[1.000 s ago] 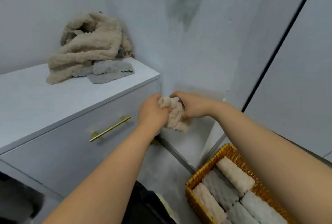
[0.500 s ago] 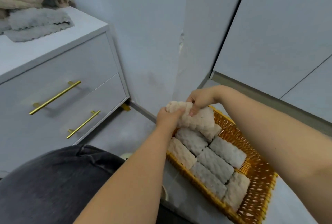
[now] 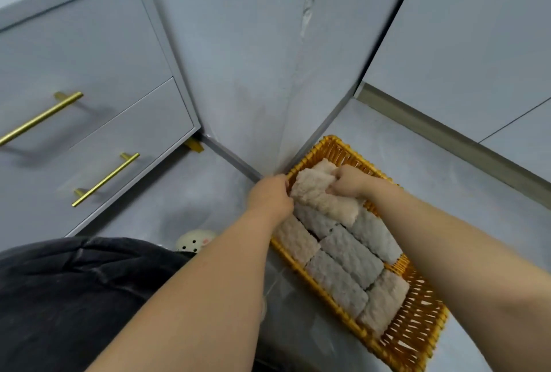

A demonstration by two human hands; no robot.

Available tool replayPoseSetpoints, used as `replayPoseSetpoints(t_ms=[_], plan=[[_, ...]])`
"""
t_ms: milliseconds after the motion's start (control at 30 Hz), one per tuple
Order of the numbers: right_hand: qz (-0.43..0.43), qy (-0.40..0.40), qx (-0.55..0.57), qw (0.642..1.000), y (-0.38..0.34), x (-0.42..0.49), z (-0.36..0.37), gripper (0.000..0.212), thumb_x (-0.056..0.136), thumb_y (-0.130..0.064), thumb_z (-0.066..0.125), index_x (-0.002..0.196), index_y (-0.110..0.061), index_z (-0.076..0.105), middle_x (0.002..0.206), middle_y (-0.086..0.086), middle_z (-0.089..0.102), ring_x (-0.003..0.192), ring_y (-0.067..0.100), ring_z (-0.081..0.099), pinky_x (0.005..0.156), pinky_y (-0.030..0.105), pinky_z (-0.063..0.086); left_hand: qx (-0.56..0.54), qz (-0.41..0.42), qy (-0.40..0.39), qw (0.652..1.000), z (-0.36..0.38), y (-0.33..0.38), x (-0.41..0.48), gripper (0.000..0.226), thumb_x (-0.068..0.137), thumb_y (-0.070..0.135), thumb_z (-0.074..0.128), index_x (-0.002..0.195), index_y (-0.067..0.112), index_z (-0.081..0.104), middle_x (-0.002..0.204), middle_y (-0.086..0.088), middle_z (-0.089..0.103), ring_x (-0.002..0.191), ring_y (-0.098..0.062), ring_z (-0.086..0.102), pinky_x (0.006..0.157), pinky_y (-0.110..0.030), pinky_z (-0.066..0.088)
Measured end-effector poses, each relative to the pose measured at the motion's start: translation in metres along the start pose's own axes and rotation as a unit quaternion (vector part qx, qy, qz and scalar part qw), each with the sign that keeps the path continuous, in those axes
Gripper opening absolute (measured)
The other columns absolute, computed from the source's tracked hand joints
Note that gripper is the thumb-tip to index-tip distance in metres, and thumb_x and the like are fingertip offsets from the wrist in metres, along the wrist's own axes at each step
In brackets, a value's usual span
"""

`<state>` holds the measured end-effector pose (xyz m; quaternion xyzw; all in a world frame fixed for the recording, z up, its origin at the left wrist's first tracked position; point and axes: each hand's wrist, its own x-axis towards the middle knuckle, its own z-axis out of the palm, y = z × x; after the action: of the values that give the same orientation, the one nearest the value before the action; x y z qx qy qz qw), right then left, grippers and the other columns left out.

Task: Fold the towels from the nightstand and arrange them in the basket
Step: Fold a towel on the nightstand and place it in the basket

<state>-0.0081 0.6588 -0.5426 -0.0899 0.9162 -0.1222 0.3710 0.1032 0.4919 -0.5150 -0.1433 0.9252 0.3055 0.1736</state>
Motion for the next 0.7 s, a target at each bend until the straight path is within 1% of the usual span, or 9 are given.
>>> replayPoseSetpoints(t_ms=[100, 167, 233, 300, 400, 467, 533, 633, 700], plan=[[0.044, 0.045, 0.061, 0.996, 0.006, 0.018, 0.025, 0.036, 0.09, -0.022, 0.06, 0.118, 0.0, 0.059, 0.111, 0.011, 0.06, 0.092, 0.02, 0.053, 0.073, 0.027, 0.039, 0.096, 0.033, 0.019, 0.995, 0.004, -0.006, 0.008, 0.024, 0.088, 0.008, 0.049, 0.109, 0.012, 0.059, 0.117, -0.009, 0.056, 0.113, -0.026, 0.047, 0.084, -0.034, 0.043], [0.055, 0.067, 0.082, 0.993, 0.006, 0.02, 0.035, 0.036, 0.093, -0.022, 0.055, 0.122, -0.002, 0.057, 0.117, 0.011, 0.059, 0.103, 0.025, 0.056, 0.074, 0.026, 0.038, 0.133, 0.014, 0.037, 0.99, 0.004, -0.007, 0.008, 0.022, 0.086, 0.006, 0.051, 0.107, 0.012, 0.058, 0.114, -0.01, 0.057, 0.11, -0.027, 0.049, 0.081, -0.034, 0.043], [0.049, 0.074, 0.088, 0.992, 0.005, 0.028, 0.043, 0.032, 0.095, -0.018, 0.049, 0.119, 0.0, 0.059, 0.119, 0.014, 0.06, 0.109, 0.028, 0.056, 0.075, 0.025, 0.038, 0.12, -0.029, 0.031, 0.992, 0.007, -0.015, 0.014, 0.031, 0.087, 0.008, 0.053, 0.117, 0.013, 0.054, 0.118, -0.01, 0.056, 0.109, -0.027, 0.052, 0.081, -0.034, 0.044], [0.043, 0.061, 0.101, 0.992, 0.007, 0.038, 0.05, 0.031, 0.095, -0.013, 0.044, 0.115, 0.004, 0.061, 0.111, 0.017, 0.061, 0.101, 0.028, 0.056, 0.075, 0.026, 0.038, 0.099, -0.066, 0.0, 0.993, 0.009, -0.025, 0.02, 0.035, 0.088, 0.008, 0.05, 0.123, 0.014, 0.051, 0.119, -0.009, 0.057, 0.108, -0.027, 0.054, 0.08, -0.034, 0.045], [0.033, 0.076, 0.091, 0.992, 0.009, 0.044, 0.062, 0.026, 0.093, -0.01, 0.045, 0.106, 0.003, 0.062, 0.108, 0.019, 0.063, 0.097, 0.03, 0.056, 0.073, 0.026, 0.037, 0.11, -0.085, -0.042, 0.989, 0.014, -0.037, 0.028, 0.014, 0.09, 0.006, 0.046, 0.097, 0.012, 0.056, 0.106, -0.008, 0.059, 0.097, -0.025, 0.056, 0.07, -0.032, 0.044], [0.026, 0.128, 0.057, 0.99, 0.009, 0.045, 0.073, 0.023, 0.092, -0.013, 0.047, 0.109, -0.001, 0.058, 0.109, 0.019, 0.063, 0.101, 0.033, 0.058, 0.075, 0.029, 0.042, 0.129, -0.086, -0.043, 0.987, 0.018, -0.04, 0.032, 0.018, 0.091, 0.007, 0.046, 0.075, 0.014, 0.046, 0.093, -0.005, 0.057, 0.084, -0.021, 0.053, 0.064, -0.031, 0.04], [0.012, 0.211, 0.021, 0.977, 0.009, 0.04, 0.086, 0.022, 0.094, -0.013, 0.047, 0.113, -0.003, 0.053, 0.109, 0.016, 0.059, 0.097, 0.035, 0.057, 0.074, 0.035, 0.046, 0.141, -0.084, -0.046, 0.985, 0.022, -0.042, 0.037, 0.027, 0.092, 0.01, 0.047, 0.067, 0.016, 0.04, 0.086, -0.003, 0.054, 0.078, -0.02, 0.05, 0.061, -0.032, 0.039], [-0.098, 0.357, -0.072, 0.926, 0.016, 0.038, 0.099, 0.027, 0.076, 0.003, 0.062, 0.103, 0.0, 0.059, 0.103, 0.018, 0.059, 0.09, 0.037, 0.056, 0.07, 0.039, 0.046, 0.147, -0.078, -0.058, 0.984, 0.026, -0.043, 0.046, 0.022, 0.094, 0.015, 0.048, 0.072, 0.015, 0.047, 0.086, -0.003, 0.055, 0.083, -0.022, 0.056, 0.061, -0.031, 0.039], [-0.167, 0.407, -0.121, 0.89, 0.018, 0.04, 0.104, 0.032, 0.07, 0.002, 0.064, 0.102, 0.0, 0.061, 0.107, 0.019, 0.061, 0.095, 0.035, 0.055, 0.078, 0.042, 0.045, 0.148, -0.071, -0.061, 0.985, 0.027, -0.044, 0.049, 0.017, 0.096, 0.02, 0.049, 0.079, 0.016, 0.051, 0.087, -0.003, 0.056, 0.089, -0.024, 0.059, 0.063, -0.031, 0.04]])
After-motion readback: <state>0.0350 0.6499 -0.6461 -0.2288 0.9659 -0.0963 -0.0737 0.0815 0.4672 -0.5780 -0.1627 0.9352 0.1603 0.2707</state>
